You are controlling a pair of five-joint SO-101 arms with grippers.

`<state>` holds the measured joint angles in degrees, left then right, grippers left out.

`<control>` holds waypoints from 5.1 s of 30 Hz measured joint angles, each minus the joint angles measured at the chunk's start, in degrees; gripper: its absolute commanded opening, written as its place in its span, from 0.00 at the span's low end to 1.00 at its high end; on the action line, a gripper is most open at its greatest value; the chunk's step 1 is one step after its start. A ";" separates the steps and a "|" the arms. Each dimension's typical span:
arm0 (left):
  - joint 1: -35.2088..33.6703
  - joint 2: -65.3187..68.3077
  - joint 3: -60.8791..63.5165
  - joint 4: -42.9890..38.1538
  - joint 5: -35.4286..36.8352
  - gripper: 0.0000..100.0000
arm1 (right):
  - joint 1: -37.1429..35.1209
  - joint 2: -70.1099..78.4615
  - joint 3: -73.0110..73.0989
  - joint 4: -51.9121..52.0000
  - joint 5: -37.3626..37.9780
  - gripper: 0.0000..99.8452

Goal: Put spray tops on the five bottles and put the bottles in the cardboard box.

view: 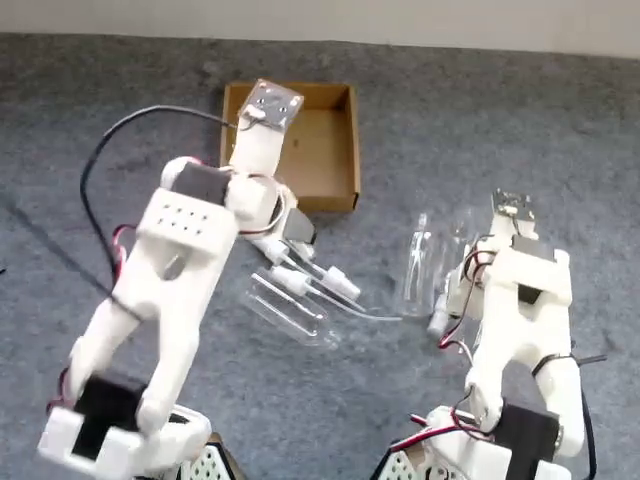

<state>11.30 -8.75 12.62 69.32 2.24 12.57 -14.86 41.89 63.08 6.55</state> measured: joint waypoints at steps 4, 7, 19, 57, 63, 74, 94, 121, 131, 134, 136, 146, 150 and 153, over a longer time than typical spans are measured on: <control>-0.18 7.12 -1.58 -4.04 2.73 0.17 | 0.53 3.16 0.00 -3.96 -1.76 0.25; -0.18 11.08 -2.46 -4.84 4.22 0.17 | 0.70 6.86 -0.35 -4.75 -1.93 0.25; 2.46 23.74 -5.36 -10.99 13.71 0.17 | 0.88 12.13 -1.76 -6.24 -2.02 0.15; -16.79 1.14 -6.33 1.32 -8.26 0.01 | 0.97 12.13 -1.85 -6.95 4.40 0.10; -23.82 1.14 -6.33 3.34 -20.40 0.01 | 0.97 12.13 -1.85 -6.95 8.70 0.10; -12.04 1.23 -5.45 5.19 -19.43 0.12 | 0.70 12.13 -1.85 -7.56 10.37 0.10; 1.14 33.49 -10.46 -15.82 3.34 0.01 | 0.44 11.25 3.25 -14.15 8.79 0.10; -37.54 9.85 -13.54 8.62 -17.41 0.00 | -0.53 11.34 3.25 -14.24 8.70 0.10; -48.97 9.93 4.92 0.53 -37.45 0.01 | -0.62 11.34 3.25 -14.24 8.70 0.10; -50.64 13.10 5.27 -1.76 -37.63 0.03 | -0.62 11.34 3.25 -14.24 8.62 0.10; -51.96 16.70 5.36 -2.99 -37.27 0.10 | -0.62 11.34 3.25 -14.24 8.44 0.10; -60.57 29.01 -10.02 -3.60 -32.18 0.10 | -0.62 11.34 3.25 -14.24 8.26 0.10; -62.15 29.10 -16.97 -1.32 -32.18 0.10 | -0.62 11.34 3.25 -14.42 8.26 0.10; -61.89 29.10 -20.75 1.67 -32.18 0.10 | -0.62 11.34 3.25 -14.42 8.26 0.10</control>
<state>-50.59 20.35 -8.13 70.99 -29.93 11.96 -3.52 45.14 48.66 14.81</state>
